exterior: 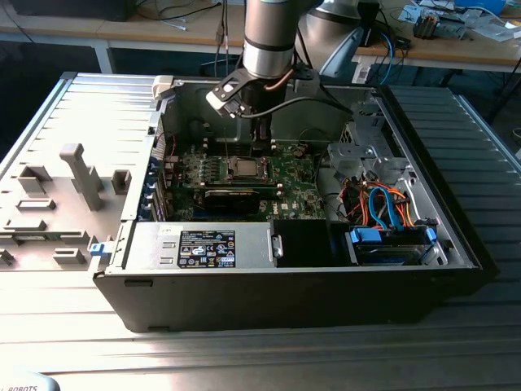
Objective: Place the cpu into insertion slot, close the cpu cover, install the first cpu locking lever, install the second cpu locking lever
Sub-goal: 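Close the cpu cover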
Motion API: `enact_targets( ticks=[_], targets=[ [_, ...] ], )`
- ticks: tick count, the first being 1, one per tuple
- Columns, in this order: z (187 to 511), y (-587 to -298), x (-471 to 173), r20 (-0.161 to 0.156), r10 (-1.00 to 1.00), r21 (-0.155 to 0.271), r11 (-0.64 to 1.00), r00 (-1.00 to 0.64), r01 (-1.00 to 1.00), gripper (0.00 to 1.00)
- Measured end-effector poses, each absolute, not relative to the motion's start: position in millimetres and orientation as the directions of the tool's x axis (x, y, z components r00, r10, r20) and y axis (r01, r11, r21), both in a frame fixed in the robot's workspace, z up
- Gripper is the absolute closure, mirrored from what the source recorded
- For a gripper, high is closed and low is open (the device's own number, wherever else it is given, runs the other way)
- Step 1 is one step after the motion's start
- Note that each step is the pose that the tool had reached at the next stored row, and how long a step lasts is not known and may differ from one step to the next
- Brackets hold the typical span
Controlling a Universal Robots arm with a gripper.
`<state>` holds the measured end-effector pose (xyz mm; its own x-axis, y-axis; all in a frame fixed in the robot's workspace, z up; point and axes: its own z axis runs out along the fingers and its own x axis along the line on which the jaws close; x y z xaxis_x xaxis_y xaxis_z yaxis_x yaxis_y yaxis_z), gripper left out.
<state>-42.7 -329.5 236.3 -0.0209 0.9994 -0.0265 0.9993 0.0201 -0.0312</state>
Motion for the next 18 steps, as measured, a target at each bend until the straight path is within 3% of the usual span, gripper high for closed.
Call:
enact_targets(
  ticks=[18],
  targets=[
    [225, -329, -44, -0.027, 0.999, -0.031, 0.02, -0.021, 0.999, 0.89]
  ],
)
